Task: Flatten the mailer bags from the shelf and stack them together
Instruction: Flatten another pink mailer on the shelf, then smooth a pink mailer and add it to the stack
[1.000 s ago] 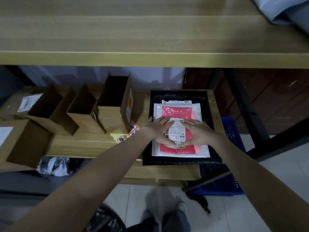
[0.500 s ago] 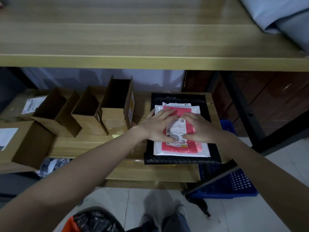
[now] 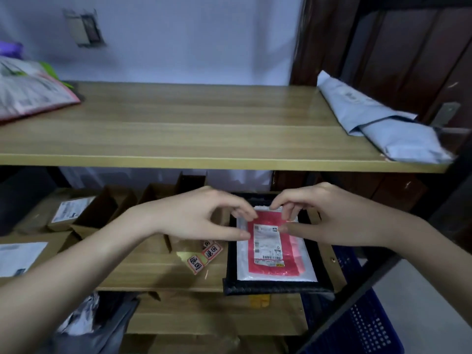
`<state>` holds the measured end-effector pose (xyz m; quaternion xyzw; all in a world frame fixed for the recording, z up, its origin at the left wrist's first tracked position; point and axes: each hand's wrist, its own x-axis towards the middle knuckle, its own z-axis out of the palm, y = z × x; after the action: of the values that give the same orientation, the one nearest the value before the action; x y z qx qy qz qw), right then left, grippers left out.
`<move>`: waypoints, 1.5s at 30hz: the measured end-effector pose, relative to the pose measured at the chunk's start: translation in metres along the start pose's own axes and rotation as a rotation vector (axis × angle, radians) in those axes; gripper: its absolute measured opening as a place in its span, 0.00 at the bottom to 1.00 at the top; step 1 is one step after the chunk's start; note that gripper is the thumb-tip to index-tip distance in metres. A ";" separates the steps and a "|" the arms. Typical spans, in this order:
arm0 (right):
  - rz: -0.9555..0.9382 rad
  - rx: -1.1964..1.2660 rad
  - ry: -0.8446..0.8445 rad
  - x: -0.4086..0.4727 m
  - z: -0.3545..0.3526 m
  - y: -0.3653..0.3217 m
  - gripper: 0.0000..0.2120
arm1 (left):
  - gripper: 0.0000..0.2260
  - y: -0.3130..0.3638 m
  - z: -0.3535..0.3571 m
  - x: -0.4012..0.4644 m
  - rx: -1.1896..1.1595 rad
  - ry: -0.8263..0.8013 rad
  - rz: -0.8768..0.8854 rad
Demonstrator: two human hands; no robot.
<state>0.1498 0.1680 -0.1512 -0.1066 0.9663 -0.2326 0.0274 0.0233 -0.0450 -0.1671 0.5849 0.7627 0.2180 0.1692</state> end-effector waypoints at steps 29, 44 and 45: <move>-0.556 0.018 0.311 0.186 -0.056 -0.180 0.04 | 0.18 -0.072 -0.152 -0.203 0.447 1.003 -0.591; -0.550 -0.118 0.292 0.225 -0.046 -0.179 0.07 | 0.17 -0.103 -0.151 -0.188 0.734 1.010 -0.668; -0.541 -0.131 0.298 0.223 -0.048 -0.175 0.08 | 0.17 -0.097 -0.149 -0.184 0.724 1.040 -0.631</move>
<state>-0.0393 -0.0115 -0.0292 -0.3260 0.9092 -0.1820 -0.1845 -0.0851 -0.2639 -0.0919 0.1753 0.9023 0.1423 -0.3673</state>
